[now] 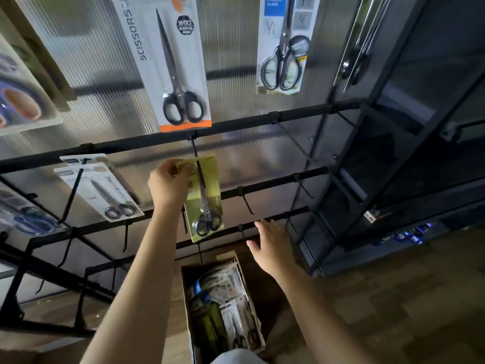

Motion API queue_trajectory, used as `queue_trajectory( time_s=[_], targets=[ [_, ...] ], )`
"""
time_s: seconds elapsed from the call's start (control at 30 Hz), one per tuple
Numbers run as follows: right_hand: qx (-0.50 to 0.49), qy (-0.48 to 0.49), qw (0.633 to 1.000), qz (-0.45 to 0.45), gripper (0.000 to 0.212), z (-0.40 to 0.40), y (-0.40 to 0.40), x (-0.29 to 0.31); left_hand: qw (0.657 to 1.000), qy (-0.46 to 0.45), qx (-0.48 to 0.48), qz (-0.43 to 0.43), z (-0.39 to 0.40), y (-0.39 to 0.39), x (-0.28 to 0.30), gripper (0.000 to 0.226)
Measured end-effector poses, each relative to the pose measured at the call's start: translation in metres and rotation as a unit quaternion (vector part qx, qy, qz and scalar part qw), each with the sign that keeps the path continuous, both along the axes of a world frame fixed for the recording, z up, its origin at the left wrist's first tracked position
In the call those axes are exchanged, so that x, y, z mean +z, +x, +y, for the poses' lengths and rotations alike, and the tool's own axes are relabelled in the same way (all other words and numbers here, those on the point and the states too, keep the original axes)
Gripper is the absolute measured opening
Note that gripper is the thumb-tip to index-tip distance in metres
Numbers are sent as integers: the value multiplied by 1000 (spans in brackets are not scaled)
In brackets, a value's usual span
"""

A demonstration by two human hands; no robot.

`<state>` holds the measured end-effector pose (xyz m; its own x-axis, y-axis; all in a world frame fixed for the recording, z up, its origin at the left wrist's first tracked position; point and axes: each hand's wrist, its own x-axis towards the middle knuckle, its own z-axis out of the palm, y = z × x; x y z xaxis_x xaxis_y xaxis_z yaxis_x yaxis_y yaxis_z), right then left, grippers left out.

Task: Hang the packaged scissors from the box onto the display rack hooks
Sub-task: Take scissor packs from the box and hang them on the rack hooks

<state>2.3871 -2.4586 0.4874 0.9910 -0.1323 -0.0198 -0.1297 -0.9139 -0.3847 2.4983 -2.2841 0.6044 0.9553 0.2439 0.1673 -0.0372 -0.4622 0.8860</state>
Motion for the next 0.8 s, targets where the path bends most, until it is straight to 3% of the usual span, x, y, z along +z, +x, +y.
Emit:
queue_trajectory(
  time_s=[0.47,0.6,0.7,0.8],
  targets=[
    [-33,-68,997,-30,54,-7,-19,-12,994,-44,-3,97,5,67,-23,28],
    [-18,-84,996,-11,58,-4,-24,-15,992,14,21,121,6,30,-49,34],
    [21,-69,996,57,59,1,-30,-22,986,81,43,140,5,-17,-84,34],
    [37,-56,993,93,59,9,-39,-37,976,121,7,182,4,-68,-127,33]
  ],
)
